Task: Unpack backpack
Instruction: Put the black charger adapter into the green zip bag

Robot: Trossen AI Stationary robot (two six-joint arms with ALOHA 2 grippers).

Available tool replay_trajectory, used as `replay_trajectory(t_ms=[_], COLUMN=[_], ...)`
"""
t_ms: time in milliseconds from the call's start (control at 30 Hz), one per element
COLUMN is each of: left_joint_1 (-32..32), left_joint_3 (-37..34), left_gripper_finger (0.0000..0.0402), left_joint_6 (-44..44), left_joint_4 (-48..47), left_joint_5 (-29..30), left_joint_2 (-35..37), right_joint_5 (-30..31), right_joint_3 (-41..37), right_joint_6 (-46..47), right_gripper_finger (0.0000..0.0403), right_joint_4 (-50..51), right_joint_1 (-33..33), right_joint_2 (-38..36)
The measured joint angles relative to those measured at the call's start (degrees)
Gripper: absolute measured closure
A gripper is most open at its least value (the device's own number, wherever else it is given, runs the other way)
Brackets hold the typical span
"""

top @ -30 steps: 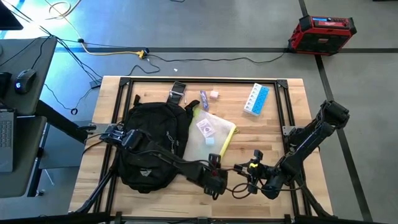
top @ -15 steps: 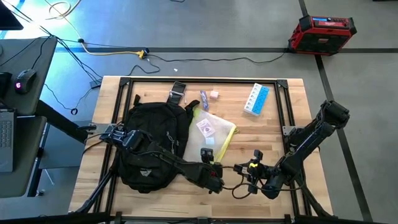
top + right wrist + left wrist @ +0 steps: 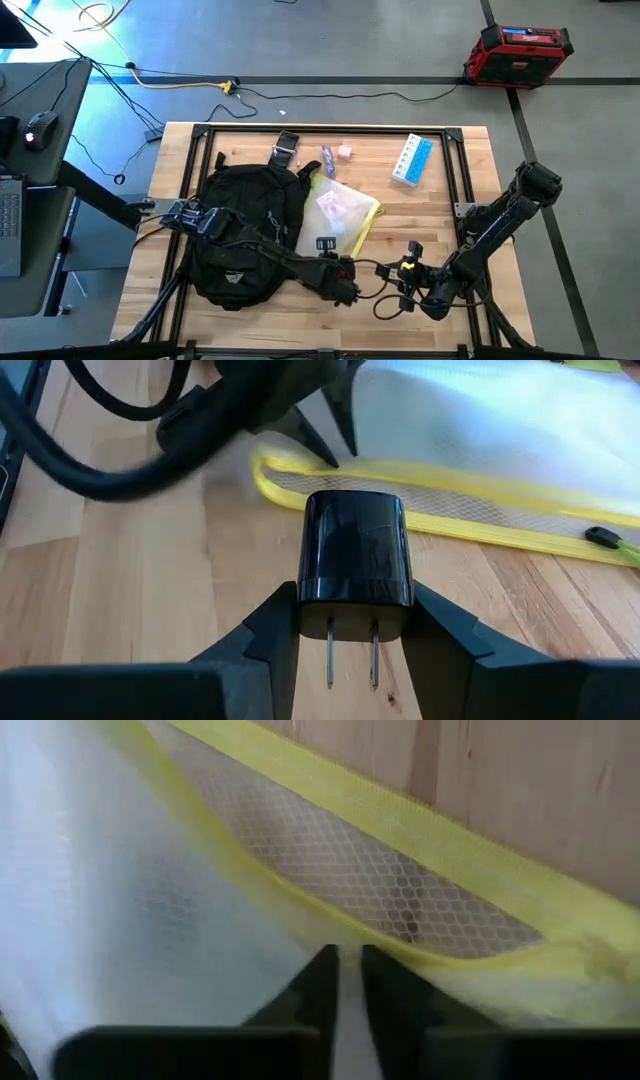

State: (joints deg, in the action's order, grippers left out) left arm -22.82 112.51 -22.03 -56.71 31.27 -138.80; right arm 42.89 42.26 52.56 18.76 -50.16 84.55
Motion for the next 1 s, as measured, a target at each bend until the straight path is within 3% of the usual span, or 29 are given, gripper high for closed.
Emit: replay_trajectory(t_ms=[267,533,700,800,1000], left_joint_1=[-0.34,-2.06,-2.39,-2.39,-1.75], left_joint_3=[0.23,5.05,6.89,8.59,9.25], left_gripper_finger=[0.0401,0.0402,0.0401,0.0396,0.0338], left_joint_6=[-0.09,-5.07,-5.42,-3.79,2.91], left_joint_4=[-0.71,-11.86,-9.11,-3.99,4.96], left_joint_5=[2.17,8.52,8.67,6.23,-8.69], left_joint_2=[0.11,0.31,0.33,0.33,0.31], right_joint_5=[-0.02,-0.02,-0.02,-0.04,-0.11], right_joint_3=[0.0,0.0,0.0,0.0,0.0], right_joint_6=[0.0,-0.04,-0.04,-0.02,-0.04], right_gripper_finger=[0.0285,0.0285,0.0285,0.0285,0.0285], right_joint_4=[0.0,0.0,0.0,-0.02,-0.11], right_joint_1=[0.01,0.01,0.01,0.01,0.01], right_joint_2=[0.0,0.0,0.0,0.0,0.0])
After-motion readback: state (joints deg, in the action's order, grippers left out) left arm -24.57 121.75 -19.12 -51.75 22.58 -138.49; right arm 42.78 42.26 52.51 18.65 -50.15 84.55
